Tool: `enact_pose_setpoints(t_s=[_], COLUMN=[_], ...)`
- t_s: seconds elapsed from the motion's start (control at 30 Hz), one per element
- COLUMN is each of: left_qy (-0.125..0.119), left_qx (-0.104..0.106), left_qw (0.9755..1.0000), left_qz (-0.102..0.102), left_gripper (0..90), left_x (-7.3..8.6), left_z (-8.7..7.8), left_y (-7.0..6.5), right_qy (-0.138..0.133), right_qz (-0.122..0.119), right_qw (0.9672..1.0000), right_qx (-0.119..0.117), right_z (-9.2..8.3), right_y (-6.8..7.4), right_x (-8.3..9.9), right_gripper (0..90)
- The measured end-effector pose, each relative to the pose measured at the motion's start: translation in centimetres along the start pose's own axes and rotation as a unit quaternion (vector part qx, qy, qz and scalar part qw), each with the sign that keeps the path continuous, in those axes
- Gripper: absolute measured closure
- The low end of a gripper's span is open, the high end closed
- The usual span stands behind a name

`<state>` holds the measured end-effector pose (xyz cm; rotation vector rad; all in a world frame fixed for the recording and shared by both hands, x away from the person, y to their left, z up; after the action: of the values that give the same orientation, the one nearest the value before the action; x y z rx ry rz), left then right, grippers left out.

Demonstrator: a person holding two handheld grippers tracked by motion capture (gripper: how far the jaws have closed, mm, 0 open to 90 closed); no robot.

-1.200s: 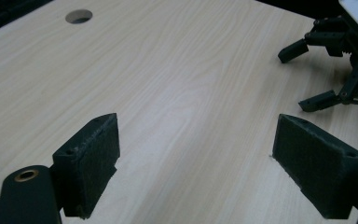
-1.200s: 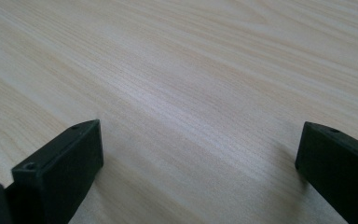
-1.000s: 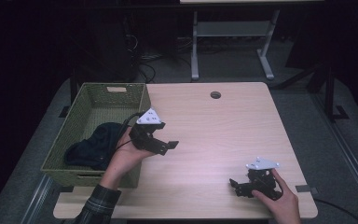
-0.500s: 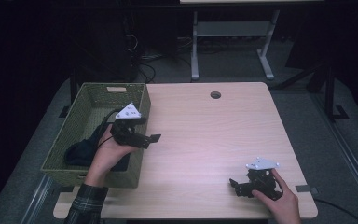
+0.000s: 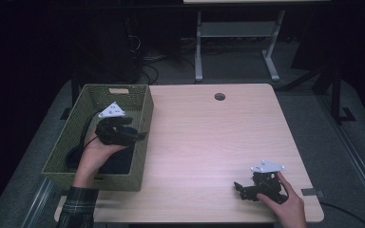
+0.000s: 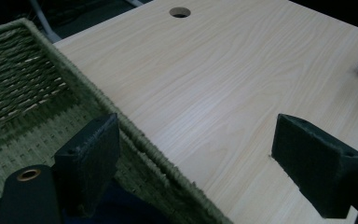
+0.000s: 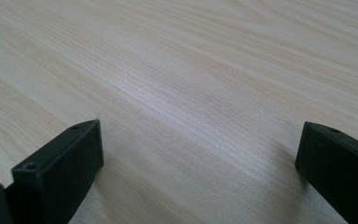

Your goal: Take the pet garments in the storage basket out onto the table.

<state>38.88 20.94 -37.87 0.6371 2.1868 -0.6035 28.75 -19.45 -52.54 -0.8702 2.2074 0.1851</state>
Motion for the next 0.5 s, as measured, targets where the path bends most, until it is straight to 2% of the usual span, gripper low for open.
enact_pose_setpoints(t_s=[0.1,0.4,0.5], left_qy=[-0.002,0.008,0.008], left_qx=[-0.005,-0.036,-0.044], left_qw=[1.0000,0.9993,0.9989], left_qz=[-0.007,-0.008,-0.016], left_gripper=[15.1,15.3,15.3], left_x=[0.2,1.1,1.4], left_z=[-0.5,-1.4,-1.7], left_y=[0.7,2.9,3.6], right_qy=[0.000,0.000,0.000], right_qz=[0.000,0.000,0.000], right_qw=[1.0000,1.0000,1.0000], right_qx=[0.000,0.000,0.000], right_z=[0.0,0.0,0.0], right_y=[0.0,0.0,0.0], right_x=[0.0,0.0,0.0], right_gripper=[0.4,0.4,0.4])
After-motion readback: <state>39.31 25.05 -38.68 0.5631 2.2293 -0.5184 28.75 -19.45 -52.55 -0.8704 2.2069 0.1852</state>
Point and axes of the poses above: each handheld gripper's, and its own axes: z roughly forward along the jaws, x roughly out of its underside, y roughly to its left, the point moved 6 cm from there along z, roughly forward along the jaws, and after that the axes turned 13 degrees about -z, right-handed, at the moved point
